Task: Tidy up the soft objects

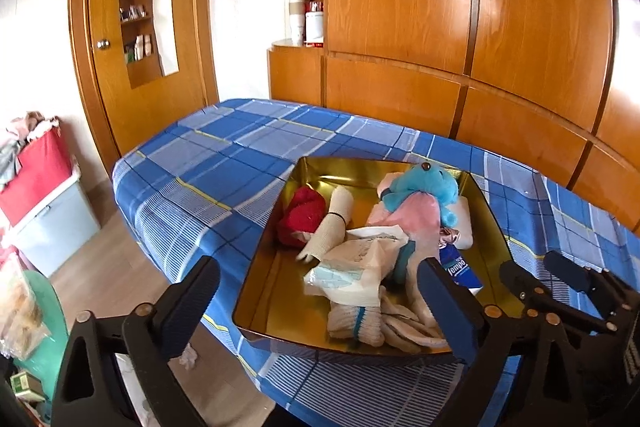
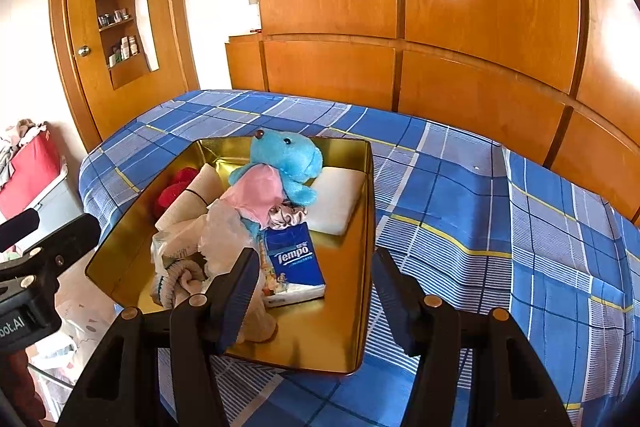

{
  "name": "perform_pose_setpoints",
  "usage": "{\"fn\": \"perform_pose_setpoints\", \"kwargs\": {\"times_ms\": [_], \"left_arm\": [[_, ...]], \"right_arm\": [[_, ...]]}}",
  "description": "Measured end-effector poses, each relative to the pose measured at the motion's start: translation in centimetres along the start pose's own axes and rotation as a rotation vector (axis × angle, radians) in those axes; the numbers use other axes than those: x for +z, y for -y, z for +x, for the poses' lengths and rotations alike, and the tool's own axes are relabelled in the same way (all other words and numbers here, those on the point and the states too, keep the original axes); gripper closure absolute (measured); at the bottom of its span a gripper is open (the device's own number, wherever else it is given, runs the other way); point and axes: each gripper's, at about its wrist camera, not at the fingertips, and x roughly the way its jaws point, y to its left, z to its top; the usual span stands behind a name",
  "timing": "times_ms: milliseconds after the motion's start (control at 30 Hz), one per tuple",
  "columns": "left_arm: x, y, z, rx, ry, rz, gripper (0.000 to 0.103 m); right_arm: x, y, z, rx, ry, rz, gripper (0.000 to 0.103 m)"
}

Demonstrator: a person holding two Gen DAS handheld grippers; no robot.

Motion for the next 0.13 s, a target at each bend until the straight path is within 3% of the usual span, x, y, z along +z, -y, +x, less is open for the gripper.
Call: {"fn": "perform_pose_setpoints", "kwargs": {"times_ms": [133], "left_arm": [[0.17, -0.14, -0.01, 0.013, -0.004, -0.004, 0.0]], "right_arm": [[0.25, 0.88, -0.25, -0.014, 0.011, 0.013, 0.044]]}}
